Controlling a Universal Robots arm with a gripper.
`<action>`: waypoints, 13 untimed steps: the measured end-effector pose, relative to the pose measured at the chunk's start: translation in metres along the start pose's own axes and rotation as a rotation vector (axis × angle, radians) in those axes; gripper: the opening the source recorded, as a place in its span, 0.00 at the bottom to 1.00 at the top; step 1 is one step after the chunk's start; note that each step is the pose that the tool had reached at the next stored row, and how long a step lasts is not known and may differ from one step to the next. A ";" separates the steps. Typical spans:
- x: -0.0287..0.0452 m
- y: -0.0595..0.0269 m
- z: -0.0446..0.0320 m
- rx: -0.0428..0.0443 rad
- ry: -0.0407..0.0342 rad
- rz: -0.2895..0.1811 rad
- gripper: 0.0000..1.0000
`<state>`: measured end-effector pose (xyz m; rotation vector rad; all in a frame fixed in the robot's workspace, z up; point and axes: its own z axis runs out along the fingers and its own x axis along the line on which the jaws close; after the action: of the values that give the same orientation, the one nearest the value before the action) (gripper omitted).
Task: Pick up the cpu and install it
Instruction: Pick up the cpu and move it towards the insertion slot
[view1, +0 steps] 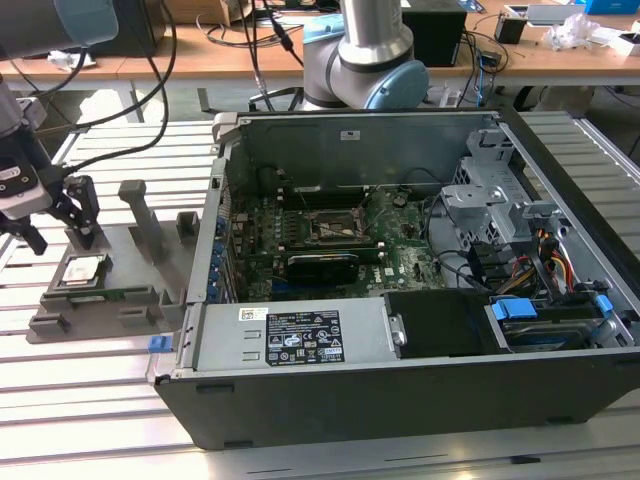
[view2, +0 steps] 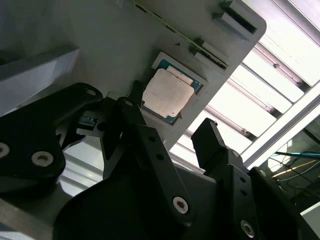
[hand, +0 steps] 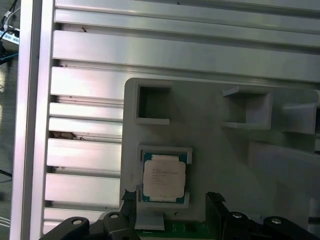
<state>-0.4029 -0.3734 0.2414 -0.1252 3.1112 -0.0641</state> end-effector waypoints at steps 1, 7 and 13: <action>0.0000 0.0001 0.0015 0.0000 0.0000 0.000 0.66; -0.0004 0.0004 0.0116 0.0000 0.0000 0.000 0.66; -0.0013 0.0007 0.0189 0.0000 0.0000 0.000 0.66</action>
<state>-0.4012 -0.3734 0.2225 -0.1252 3.1111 -0.0640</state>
